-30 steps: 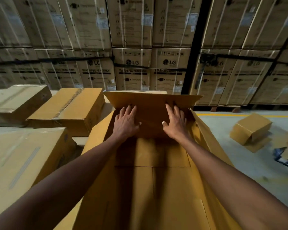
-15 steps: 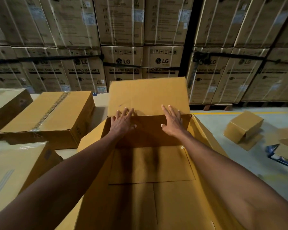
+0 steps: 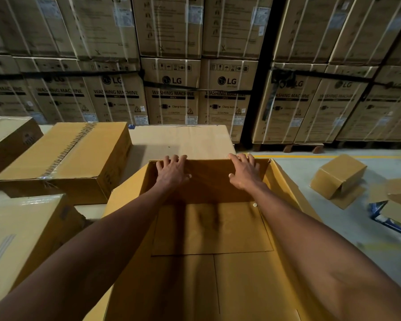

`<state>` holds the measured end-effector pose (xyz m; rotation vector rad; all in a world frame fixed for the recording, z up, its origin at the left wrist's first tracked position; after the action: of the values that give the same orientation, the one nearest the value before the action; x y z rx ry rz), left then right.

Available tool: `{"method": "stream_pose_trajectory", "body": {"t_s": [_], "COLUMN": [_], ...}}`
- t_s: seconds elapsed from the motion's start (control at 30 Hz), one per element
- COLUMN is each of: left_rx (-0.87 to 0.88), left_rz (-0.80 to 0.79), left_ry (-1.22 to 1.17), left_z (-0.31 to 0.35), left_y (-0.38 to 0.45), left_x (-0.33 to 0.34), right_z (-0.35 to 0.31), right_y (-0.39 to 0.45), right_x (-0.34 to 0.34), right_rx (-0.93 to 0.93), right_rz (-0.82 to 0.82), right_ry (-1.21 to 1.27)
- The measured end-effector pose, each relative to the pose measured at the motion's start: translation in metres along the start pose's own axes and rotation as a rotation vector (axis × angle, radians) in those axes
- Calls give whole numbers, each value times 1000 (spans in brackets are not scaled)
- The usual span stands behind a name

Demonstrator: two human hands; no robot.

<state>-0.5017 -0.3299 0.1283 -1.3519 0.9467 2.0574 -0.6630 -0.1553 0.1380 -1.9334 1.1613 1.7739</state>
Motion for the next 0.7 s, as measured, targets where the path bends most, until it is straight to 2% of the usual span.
{"method": "stream_pose_trajectory", "body": {"t_s": [0.17, 0.33, 0.57, 0.7], "left_rx": [13, 14, 6, -32], "left_rz": [28, 16, 46, 44], "left_ry": [-20, -67, -181, -242], "left_z": [10, 27, 57, 70], "left_y": [-26, -85, -223, -299], "left_x": [-28, -63, -110, -127], "right_z": [4, 8, 14, 13], "right_y": [-28, -85, -204, -281], "right_x": [-29, -59, -98, -134], "right_rx": [67, 146, 155, 148], "right_rz": [50, 22, -105, -87], "right_ry": [89, 228, 340, 414]}}
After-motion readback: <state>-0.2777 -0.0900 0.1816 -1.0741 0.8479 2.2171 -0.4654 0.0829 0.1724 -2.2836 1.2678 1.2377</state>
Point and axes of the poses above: each hand's wrist, its own y-axis towards the middle knuckle, its own x-axis out of the palm, z = x × y, the point moved 8 cm from there along y, towards the middle knuckle, and after that the axes turned 15 degrees about z, right-handed, at the moved point
